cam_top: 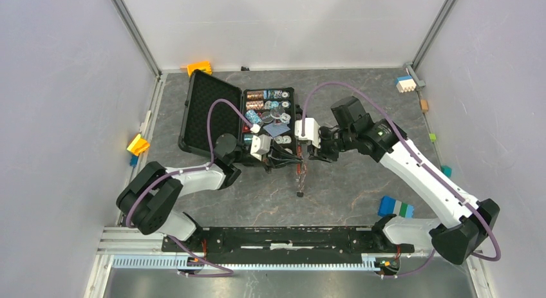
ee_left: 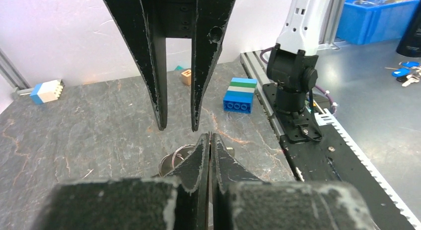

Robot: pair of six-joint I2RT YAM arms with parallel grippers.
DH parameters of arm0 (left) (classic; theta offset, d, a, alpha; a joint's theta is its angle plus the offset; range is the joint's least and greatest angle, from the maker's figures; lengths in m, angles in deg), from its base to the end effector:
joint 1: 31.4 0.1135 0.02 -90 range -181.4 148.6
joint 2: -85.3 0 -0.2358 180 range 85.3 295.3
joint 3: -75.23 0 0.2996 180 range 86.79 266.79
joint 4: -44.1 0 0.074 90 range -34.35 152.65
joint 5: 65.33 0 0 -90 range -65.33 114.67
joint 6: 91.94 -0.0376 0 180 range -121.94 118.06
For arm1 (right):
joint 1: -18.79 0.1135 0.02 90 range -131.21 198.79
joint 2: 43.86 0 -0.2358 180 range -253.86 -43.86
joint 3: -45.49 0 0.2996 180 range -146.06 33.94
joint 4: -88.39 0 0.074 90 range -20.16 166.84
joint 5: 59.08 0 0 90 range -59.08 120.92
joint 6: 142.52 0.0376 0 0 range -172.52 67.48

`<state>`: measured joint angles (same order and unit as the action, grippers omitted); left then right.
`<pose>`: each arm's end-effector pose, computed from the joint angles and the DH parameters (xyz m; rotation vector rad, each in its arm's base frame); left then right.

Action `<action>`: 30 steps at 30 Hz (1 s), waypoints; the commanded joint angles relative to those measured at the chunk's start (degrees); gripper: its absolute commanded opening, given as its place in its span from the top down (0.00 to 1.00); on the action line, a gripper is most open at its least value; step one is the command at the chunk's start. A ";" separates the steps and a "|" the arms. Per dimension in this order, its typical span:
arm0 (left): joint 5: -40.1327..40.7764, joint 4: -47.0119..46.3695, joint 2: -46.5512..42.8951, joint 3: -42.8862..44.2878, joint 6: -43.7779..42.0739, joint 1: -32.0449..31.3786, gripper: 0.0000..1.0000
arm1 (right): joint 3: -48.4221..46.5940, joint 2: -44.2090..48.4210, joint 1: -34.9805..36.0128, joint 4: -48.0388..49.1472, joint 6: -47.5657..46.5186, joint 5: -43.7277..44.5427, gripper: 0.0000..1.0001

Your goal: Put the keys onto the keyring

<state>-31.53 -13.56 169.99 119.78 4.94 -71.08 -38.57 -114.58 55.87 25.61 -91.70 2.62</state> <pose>0.2246 -0.2269 0.1837 1.2145 0.9328 -1.2745 0.2312 0.1971 0.3238 -1.6350 1.7258 0.5806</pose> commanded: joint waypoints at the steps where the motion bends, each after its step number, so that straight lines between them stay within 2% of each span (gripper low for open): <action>1: -1.86 -5.96 -2.58 -0.33 4.58 -0.31 0.98 | 1.40 1.96 -0.94 2.30 -2.02 -6.98 0.66; 8: -2.68 -6.62 -2.92 -0.30 5.27 -0.31 0.98 | 1.76 2.52 -1.06 0.01 -5.83 -12.95 0.62; 16: -2.68 -5.71 -3.10 -0.31 4.12 -0.23 0.98 | 1.10 3.82 -1.05 -2.58 -7.25 -9.25 0.60; 19: -2.57 -5.41 -3.21 -0.35 3.77 -0.29 0.98 | 1.12 4.27 -1.05 -3.20 -7.11 -10.72 0.59; 24: -2.33 -5.31 -3.21 -0.19 3.78 -0.27 0.98 | 1.91 3.74 -1.05 -1.89 -5.53 -13.25 0.61; 30: -2.42 -5.21 -3.38 -0.13 3.93 -0.23 0.98 | 2.88 2.39 -1.04 -0.19 -4.42 -14.12 0.69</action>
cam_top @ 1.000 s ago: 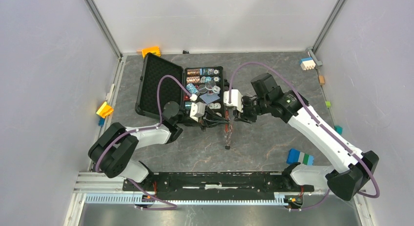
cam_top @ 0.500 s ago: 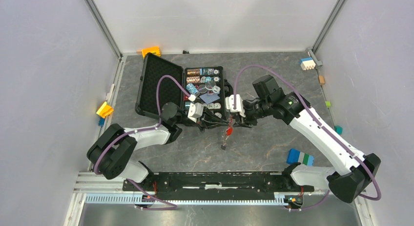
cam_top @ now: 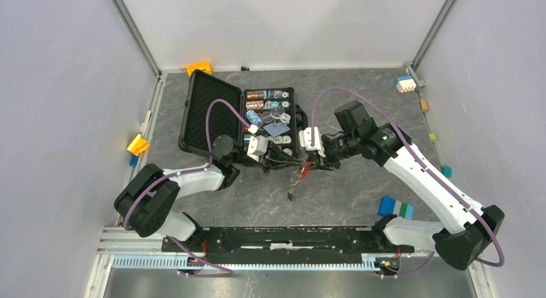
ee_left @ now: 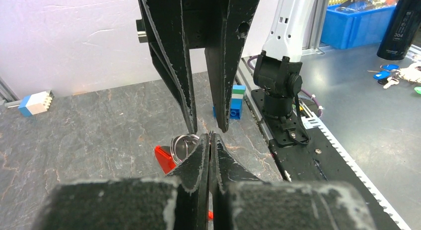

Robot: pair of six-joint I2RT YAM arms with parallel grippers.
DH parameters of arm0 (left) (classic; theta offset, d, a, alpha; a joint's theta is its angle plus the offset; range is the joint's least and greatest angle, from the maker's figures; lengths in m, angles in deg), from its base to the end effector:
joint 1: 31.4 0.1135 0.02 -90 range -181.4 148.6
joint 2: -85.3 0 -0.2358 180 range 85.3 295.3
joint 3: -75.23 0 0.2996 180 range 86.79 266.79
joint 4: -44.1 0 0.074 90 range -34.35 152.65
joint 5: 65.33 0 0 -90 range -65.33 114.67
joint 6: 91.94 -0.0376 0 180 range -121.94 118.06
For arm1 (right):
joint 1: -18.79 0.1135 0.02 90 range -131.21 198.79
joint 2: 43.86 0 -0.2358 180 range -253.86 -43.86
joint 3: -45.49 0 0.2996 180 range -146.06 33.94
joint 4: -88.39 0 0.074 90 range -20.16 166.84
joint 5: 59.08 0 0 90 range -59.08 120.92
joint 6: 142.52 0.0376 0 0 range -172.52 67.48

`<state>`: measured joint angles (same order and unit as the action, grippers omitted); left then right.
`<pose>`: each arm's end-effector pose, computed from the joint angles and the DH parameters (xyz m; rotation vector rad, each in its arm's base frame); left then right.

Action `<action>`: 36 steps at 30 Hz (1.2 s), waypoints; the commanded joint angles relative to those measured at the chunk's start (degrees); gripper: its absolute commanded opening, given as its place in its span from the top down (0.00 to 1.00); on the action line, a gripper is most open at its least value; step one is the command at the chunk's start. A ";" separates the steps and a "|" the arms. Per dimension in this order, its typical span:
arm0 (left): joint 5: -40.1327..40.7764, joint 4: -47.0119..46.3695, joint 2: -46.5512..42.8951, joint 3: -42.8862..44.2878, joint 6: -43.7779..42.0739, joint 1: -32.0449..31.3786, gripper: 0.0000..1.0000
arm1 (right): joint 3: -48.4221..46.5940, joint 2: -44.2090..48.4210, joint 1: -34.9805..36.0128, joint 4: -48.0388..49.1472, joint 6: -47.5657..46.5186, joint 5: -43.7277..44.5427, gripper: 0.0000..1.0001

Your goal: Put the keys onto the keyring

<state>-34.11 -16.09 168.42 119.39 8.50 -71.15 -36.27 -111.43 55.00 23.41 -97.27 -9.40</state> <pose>0.2192 -0.2241 0.1931 1.2307 0.8905 -1.3252 0.2159 0.1882 0.3254 -1.7246 1.5567 0.7823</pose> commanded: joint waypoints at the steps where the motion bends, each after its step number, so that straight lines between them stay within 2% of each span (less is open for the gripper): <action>1: 0.20 -2.70 -1.81 0.26 0.37 -0.17 0.98 | 0.67 -0.97 -0.17 2.08 1.16 -2.36 0.71; 7: 0.25 -2.39 -1.97 0.29 0.30 -0.16 0.98 | 1.46 -1.16 -0.17 2.71 1.48 -3.28 0.73; 22: -0.70 -2.50 -2.09 0.43 0.17 -0.16 0.98 | 2.59 -1.22 -0.17 3.81 2.06 -2.43 1.00; 36: -2.38 -4.43 -2.46 0.47 1.92 -0.24 0.98 | 2.99 -2.84 -0.12 3.87 2.37 -3.24 1.00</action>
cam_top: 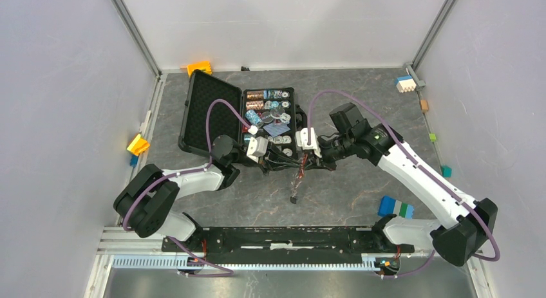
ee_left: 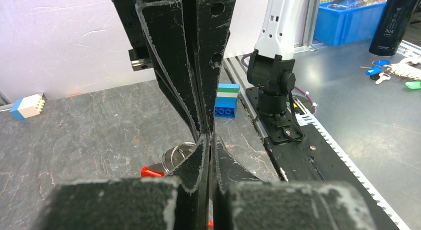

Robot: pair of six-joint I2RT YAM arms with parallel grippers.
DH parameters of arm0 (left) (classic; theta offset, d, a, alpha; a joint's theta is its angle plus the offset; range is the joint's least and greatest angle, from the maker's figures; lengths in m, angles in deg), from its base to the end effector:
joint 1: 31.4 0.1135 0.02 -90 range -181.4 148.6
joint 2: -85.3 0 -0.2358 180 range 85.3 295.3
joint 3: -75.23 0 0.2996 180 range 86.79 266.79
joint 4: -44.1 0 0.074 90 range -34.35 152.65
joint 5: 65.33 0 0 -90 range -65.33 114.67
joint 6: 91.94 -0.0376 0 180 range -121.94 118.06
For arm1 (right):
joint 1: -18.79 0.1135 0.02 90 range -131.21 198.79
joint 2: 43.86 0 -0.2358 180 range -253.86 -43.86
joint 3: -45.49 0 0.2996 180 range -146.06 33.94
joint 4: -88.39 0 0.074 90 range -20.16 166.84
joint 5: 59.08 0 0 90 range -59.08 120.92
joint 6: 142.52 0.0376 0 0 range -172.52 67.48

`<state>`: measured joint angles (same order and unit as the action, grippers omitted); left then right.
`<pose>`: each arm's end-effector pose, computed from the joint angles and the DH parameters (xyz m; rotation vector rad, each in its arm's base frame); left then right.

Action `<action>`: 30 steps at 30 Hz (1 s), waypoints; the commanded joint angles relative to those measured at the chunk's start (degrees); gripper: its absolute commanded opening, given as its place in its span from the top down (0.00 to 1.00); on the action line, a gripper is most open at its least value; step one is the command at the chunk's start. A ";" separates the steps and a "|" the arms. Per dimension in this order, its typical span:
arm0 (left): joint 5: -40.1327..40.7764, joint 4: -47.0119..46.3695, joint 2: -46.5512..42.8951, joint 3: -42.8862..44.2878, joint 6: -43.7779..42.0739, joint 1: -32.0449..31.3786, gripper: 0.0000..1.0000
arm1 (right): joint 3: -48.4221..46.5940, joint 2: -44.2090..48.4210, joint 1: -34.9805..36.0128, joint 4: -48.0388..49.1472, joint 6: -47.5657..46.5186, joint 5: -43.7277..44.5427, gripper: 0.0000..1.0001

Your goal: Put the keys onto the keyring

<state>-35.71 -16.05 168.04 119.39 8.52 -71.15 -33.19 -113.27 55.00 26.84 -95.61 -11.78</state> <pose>0.2178 -0.2237 0.1946 1.2553 0.8726 -1.3368 0.2229 0.1948 0.3021 -1.7153 1.5853 0.8559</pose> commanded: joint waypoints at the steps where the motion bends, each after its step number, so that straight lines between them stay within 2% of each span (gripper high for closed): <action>1: -0.79 -4.60 -2.13 0.50 2.11 -0.24 0.98 | -0.15 -1.23 -0.18 0.51 0.79 -0.94 0.99; 10: 0.45 -5.47 -1.87 0.36 3.57 -0.16 0.98 | 0.91 1.32 -0.19 2.13 0.79 -0.14 0.73; 12: 1.15 -5.82 -1.64 0.41 4.48 -0.16 0.98 | 1.98 3.15 -0.36 3.60 1.11 -0.15 0.71; 24: 5.48 -7.39 -0.63 0.87 9.07 -0.23 0.98 | 5.79 7.70 -1.79 11.47 3.79 -3.52 0.68; 30: 6.64 -7.56 -0.11 0.95 10.06 -0.24 0.98 | 7.27 8.01 -2.15 14.00 5.31 -4.49 0.70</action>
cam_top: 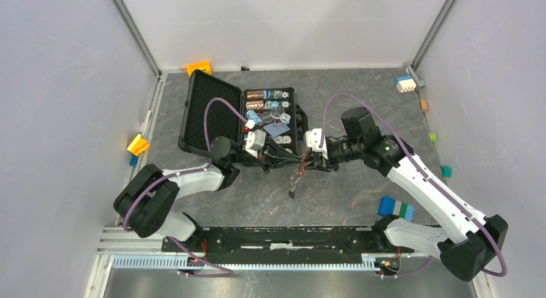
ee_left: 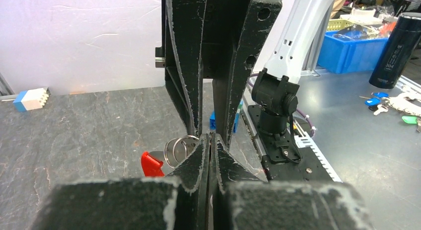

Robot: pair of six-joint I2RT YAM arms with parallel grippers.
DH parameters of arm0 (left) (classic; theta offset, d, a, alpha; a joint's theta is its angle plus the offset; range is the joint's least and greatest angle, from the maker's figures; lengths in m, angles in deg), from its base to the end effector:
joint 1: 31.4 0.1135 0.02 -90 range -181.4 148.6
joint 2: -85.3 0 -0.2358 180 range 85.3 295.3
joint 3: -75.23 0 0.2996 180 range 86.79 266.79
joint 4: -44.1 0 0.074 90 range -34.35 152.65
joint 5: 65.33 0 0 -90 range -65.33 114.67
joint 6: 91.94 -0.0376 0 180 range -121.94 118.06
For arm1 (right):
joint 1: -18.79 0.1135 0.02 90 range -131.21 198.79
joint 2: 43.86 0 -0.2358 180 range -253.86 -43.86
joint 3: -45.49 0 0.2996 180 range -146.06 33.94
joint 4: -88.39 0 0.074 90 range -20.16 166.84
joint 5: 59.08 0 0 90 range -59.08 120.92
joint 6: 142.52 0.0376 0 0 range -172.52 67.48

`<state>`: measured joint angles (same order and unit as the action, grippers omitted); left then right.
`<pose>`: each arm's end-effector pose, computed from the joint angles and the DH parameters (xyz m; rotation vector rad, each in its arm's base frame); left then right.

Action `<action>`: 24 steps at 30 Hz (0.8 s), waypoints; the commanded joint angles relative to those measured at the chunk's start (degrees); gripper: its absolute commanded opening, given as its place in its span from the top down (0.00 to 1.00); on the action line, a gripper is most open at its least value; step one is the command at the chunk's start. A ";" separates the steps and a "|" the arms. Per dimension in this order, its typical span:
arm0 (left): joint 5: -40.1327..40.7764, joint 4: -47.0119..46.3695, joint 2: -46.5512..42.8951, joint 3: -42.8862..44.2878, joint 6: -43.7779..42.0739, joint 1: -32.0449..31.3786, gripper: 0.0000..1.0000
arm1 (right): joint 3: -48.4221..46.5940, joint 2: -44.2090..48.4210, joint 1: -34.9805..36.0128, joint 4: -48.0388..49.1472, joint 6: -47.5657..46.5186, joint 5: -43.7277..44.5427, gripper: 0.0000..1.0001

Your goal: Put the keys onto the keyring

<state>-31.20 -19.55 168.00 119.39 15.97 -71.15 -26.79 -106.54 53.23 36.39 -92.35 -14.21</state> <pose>0.2188 -0.2225 0.2011 1.1401 0.9314 -1.3827 0.2170 0.1811 0.3052 -1.6111 1.4752 0.8473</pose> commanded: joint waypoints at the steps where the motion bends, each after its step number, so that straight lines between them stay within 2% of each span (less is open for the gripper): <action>1: 2.33 -4.07 -0.03 0.82 2.57 -0.21 0.98 | 1.01 1.39 -0.34 5.09 2.36 -2.31 0.71; 19: 4.28 -3.48 0.12 0.51 2.89 -0.25 0.98 | 2.64 2.29 -1.39 8.62 4.90 -3.90 0.86; 24: 4.40 -3.34 0.21 0.46 2.68 -0.23 0.98 | 2.84 2.44 -1.89 9.76 6.07 -4.01 1.00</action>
<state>-28.45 -19.63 168.18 119.39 16.83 -71.15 -24.30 -105.40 51.72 43.54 -88.04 -16.65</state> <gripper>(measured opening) 0.037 0.052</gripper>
